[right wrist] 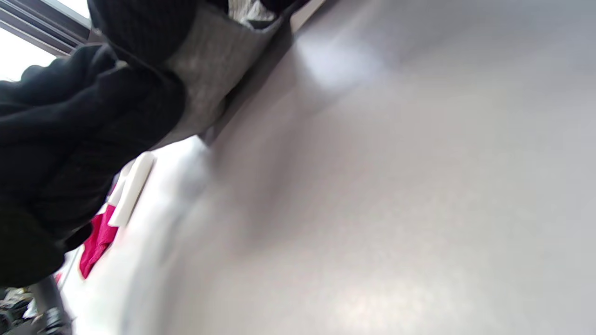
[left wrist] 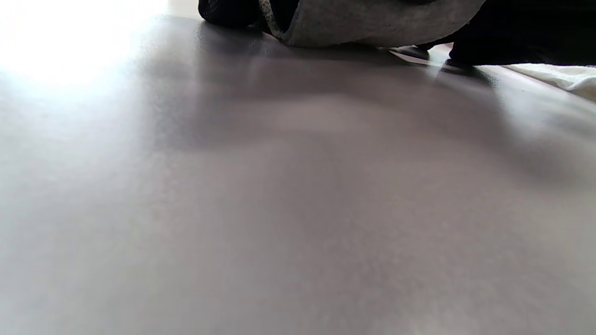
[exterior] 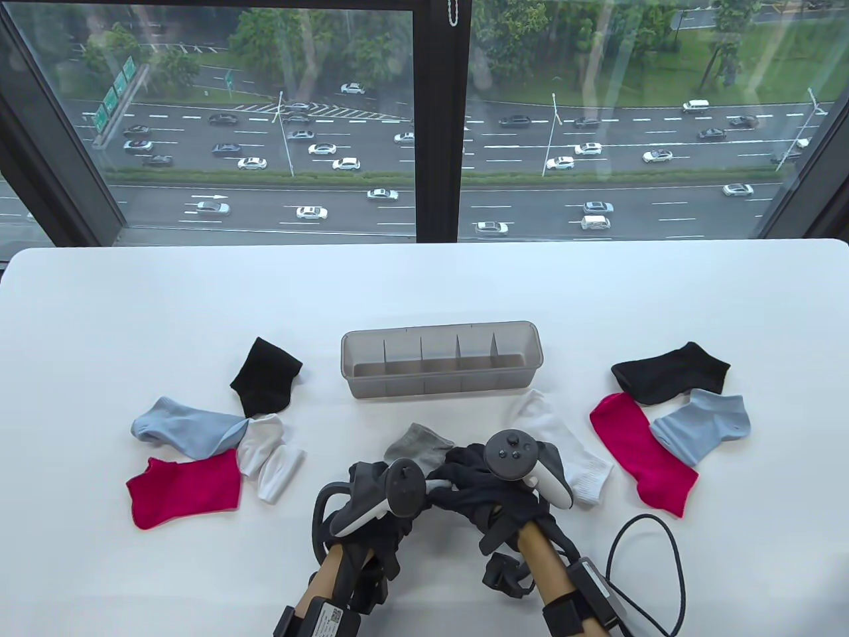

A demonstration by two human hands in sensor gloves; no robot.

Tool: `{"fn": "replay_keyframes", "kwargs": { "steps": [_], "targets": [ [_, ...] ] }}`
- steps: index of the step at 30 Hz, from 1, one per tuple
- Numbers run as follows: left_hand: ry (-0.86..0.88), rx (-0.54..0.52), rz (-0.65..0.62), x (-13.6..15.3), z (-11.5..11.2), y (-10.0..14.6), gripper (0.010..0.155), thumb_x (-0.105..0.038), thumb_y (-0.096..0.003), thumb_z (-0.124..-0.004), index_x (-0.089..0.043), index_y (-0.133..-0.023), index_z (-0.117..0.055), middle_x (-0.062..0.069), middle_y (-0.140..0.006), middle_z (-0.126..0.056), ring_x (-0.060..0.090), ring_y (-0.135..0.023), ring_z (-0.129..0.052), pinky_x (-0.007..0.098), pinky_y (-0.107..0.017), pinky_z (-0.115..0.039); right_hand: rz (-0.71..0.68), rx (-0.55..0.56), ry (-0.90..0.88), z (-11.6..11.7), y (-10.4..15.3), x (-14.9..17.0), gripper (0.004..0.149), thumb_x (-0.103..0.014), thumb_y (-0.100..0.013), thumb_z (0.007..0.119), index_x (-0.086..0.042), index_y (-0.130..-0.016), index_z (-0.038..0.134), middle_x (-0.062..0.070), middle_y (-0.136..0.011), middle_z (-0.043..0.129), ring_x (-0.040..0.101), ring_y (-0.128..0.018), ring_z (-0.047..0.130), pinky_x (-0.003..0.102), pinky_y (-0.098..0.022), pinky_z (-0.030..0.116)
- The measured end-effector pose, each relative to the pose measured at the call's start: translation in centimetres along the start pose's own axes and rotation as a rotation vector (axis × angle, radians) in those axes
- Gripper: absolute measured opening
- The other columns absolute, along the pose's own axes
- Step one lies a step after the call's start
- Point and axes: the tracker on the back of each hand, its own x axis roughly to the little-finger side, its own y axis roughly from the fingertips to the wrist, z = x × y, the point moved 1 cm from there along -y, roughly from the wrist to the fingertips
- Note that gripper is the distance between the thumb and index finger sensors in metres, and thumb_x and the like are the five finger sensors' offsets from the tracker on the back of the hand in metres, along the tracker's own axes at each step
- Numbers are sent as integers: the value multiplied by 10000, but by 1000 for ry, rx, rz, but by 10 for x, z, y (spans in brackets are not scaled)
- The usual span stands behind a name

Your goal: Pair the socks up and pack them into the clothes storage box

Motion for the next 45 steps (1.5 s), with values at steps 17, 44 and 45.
{"fn": "replay_keyframes", "kwargs": {
  "steps": [17,44,45],
  "targets": [
    [15,-18,-5,-1,0,0,498,-501,-505,-614,-198,-901,-617,91,-1120,-601,436,-1106,-517,632,-834,-338,31,14,-159,-2,4,0,403,-440,-612,605,-215,-931,707,142,-1208,193,337,-1070,-24,497,-777,-27],
    [57,-218,2,6,13,10,505,-474,-482,-717,-265,-940,-671,62,-1096,-682,341,-1065,-700,623,-833,-424,-36,72,-100,-2,5,-10,514,-471,-563,653,-206,-1003,627,146,-1200,261,367,-1086,32,580,-799,59],
    [31,-208,0,6,13,9,499,-468,-487,-694,-270,-944,-684,58,-1097,-690,340,-1068,-698,624,-833,-422,-57,85,-67,-3,5,-11,594,-481,-545,690,-273,-1076,526,157,-1206,257,379,-1085,40,585,-800,72]
  ]
}}
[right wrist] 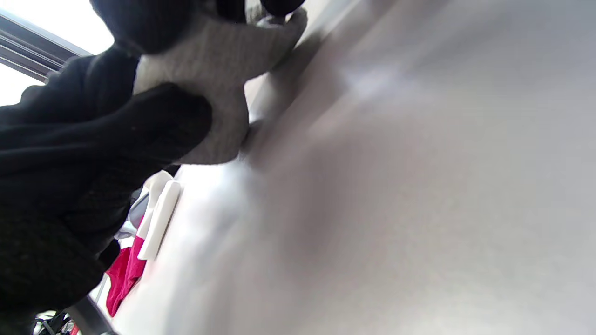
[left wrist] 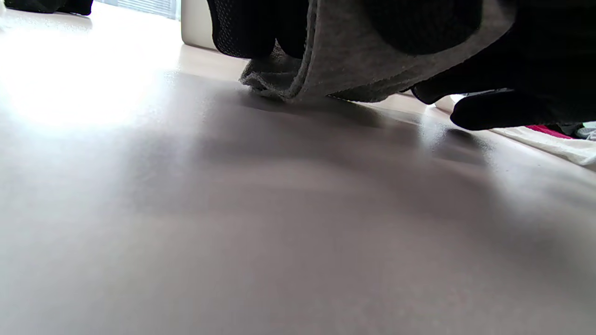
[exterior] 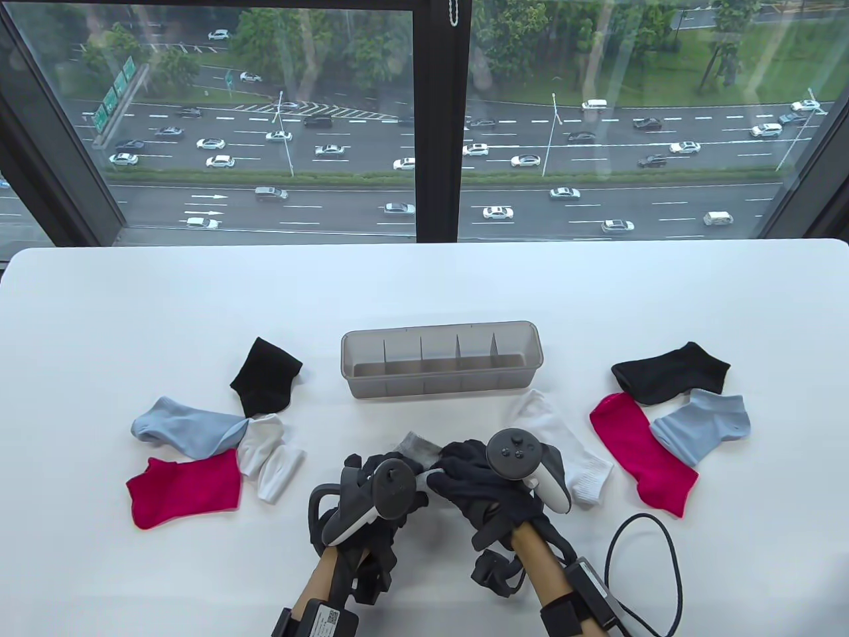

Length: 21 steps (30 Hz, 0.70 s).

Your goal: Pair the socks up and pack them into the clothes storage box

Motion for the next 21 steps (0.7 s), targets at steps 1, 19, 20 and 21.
{"fn": "replay_keyframes", "kwargs": {
  "steps": [1,19,20,21],
  "targets": [
    [1,13,-4,0,-1,0,501,-466,-494,-663,-262,-950,-687,56,-1093,-701,336,-1067,-703,624,-833,-424,-14,-20,23,0,0,-1,618,-480,-539,708,-311,-1091,486,157,-1209,236,380,-1082,31,592,-795,68],
    [-23,-15,-36,-10,4,2,511,-477,-491,-685,-247,-947,-680,46,-892,-863,274,-814,-929,565,-804,-577,-19,-7,22,0,5,-1,619,-477,-524,724,-311,-1075,496,153,-1206,265,389,-1089,68,598,-802,96],
    [-44,11,-38,-10,3,2,515,-480,-498,-654,-230,-948,-664,43,-879,-857,270,-812,-922,569,-806,-569,-21,11,26,0,4,-2,578,-473,-526,718,-292,-1048,549,148,-1205,288,387,-1094,83,601,-804,106],
    [-58,28,-43,-11,1,1,523,-494,-503,-624,-217,-946,-646,34,-857,-853,263,-802,-918,566,-806,-571,-20,30,29,0,4,-3,538,-469,-527,710,-259,-1012,607,133,-1199,323,375,-1101,106,593,-812,116]
  ]
}}
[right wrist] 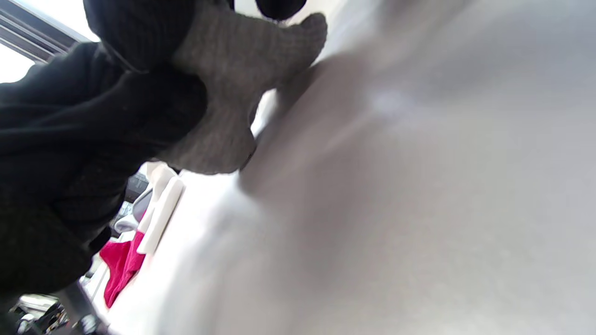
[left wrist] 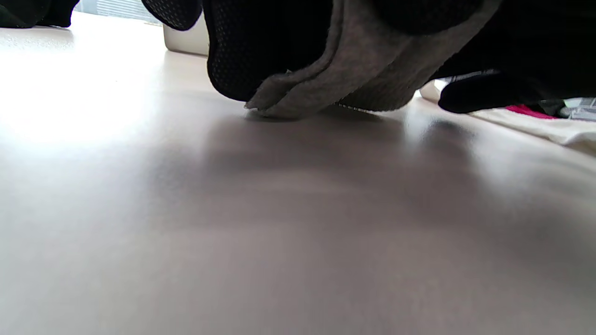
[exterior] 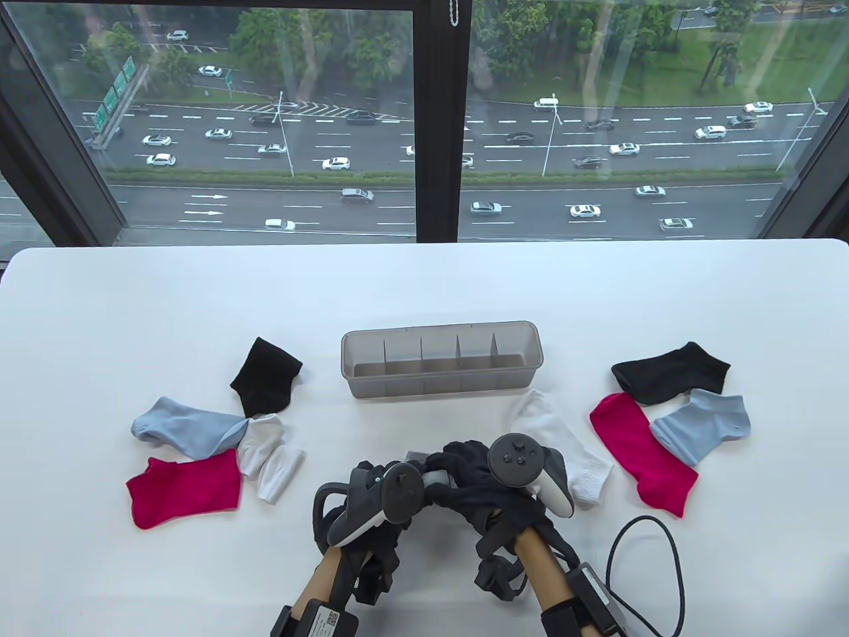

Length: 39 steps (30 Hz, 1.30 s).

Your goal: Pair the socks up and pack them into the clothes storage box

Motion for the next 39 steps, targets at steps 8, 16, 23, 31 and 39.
{"fn": "replay_keyframes", "kwargs": {
  "steps": [8,16,23,31,39],
  "targets": [
    [-47,-97,34,1,3,2,669,-539,-451,-729,-298,-1002,-434,45,-997,-682,265,-896,-816,566,-817,-546,6,-42,-60,2,-3,2,500,-481,-564,609,-137,-916,695,140,-1163,404,373,-1101,143,595,-811,133],
    [-68,-72,8,1,1,4,550,-533,-493,-601,-217,-943,-624,30,-877,-836,259,-795,-926,551,-781,-624,-38,4,4,2,-4,-5,532,-489,-535,686,-196,-978,644,120,-1175,403,368,-1109,166,598,-818,152],
    [-65,-119,38,3,4,5,674,-566,-432,-717,-288,-988,-455,34,-964,-714,258,-868,-848,559,-804,-577,-19,-39,-54,5,-4,-3,510,-486,-552,636,-131,-913,697,134,-1161,419,374,-1103,165,600,-813,151],
    [-48,-76,-21,-4,4,4,534,-526,-489,-633,-224,-930,-648,29,-856,-872,257,-775,-953,553,-780,-630,-53,50,-15,-2,1,-2,543,-486,-515,738,-250,-995,644,108,-1176,432,384,-1110,218,609,-818,190],
    [-118,-146,55,-4,8,5,748,-612,-404,-736,-265,-992,-430,34,-961,-705,258,-876,-839,562,-809,-569,-15,8,-96,1,1,1,509,-493,-568,658,-123,-912,714,129,-1147,468,380,-1107,213,611,-816,184]
  ]
}}
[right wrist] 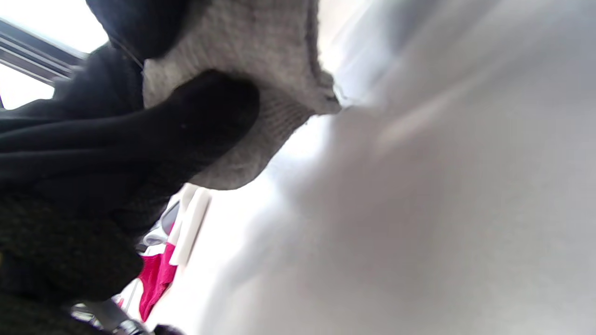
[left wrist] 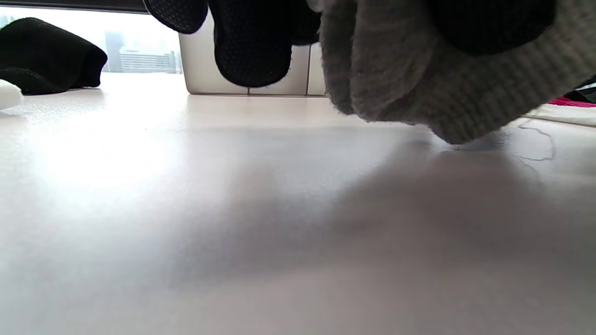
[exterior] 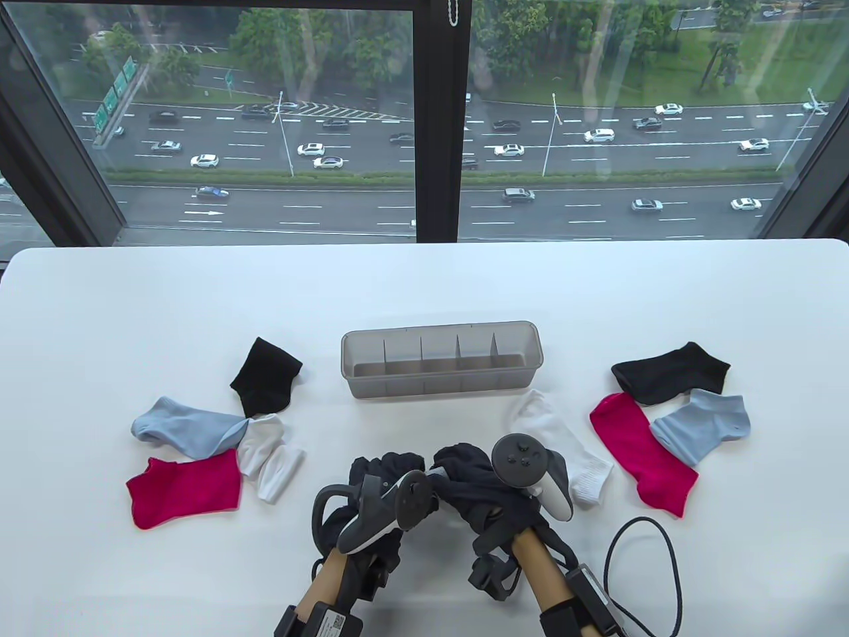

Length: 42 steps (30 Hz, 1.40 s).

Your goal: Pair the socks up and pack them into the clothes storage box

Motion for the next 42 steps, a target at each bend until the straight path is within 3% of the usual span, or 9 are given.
{"fn": "replay_keyframes", "kwargs": {
  "steps": [5,10,14,18,25,31,34,37,42],
  "targets": [
    [48,-60,-49,2,5,1,568,-530,-460,-719,-234,-942,-670,39,-888,-878,250,-764,-970,540,-770,-656,-39,43,53,0,2,-5,712,-511,-515,730,-288,-1111,409,131,-1192,372,395,-1110,198,617,-822,195],
    [-7,15,-61,0,-2,1,575,-536,-469,-626,-215,-946,-613,33,-861,-844,243,-758,-940,545,-772,-646,-53,22,75,1,-1,-8,564,-489,-526,723,-240,-1014,591,99,-1132,543,398,-1107,335,619,-824,246],
    [-6,-17,-42,1,-1,1,586,-599,-417,-699,-248,-884,-650,-4,-757,-882,216,-673,-970,524,-753,-680,-57,-17,20,2,-1,-7,525,-511,-567,654,-197,-988,626,110,-1115,558,399,-1107,330,622,-825,238],
    [-20,-78,-21,2,1,4,766,-628,-396,-719,-260,-1002,-430,38,-992,-693,252,-875,-854,549,-795,-605,-35,16,20,-1,-1,-5,508,-510,-576,641,-156,-938,682,137,-1078,609,410,-1097,363,628,-821,261],
    [20,-57,-63,0,2,3,592,-511,-473,-671,-211,-980,-621,62,-925,-858,260,-770,-982,535,-757,-681,-79,-15,29,1,1,-7,680,-479,-539,730,-303,-1107,401,113,-1167,471,408,-1111,309,632,-821,252],
    [39,-47,-52,2,2,3,606,-581,-424,-674,-231,-919,-648,15,-739,-903,209,-597,-983,504,-724,-717,-85,66,63,-1,3,-9,550,-481,-538,716,-225,-1013,609,68,-962,761,350,-1023,601,623,-819,340],
    [36,-52,-35,2,3,3,759,-628,-402,-708,-256,-1021,-474,36,-951,-764,249,-821,-897,545,-779,-635,-40,75,17,-2,3,-3,516,-495,-565,667,-184,-977,651,90,-912,785,361,-995,625,624,-817,348],
    [43,-84,-62,-4,6,5,690,-563,-439,-725,-221,-1009,-536,60,-965,-787,255,-795,-929,539,-762,-666,-18,73,-23,-4,2,1,523,-521,-571,639,-174,-962,661,84,-879,808,358,-971,655,612,-817,365],
    [17,-80,-82,-4,5,5,650,-509,-480,-650,-182,-1028,-527,66,-909,-833,226,-699,-954,524,-742,-692,-94,38,-25,-4,5,-3,702,-454,-554,740,-306,-1119,351,44,-1166,540,351,-1070,546,620,-828,350]
  ]
}}
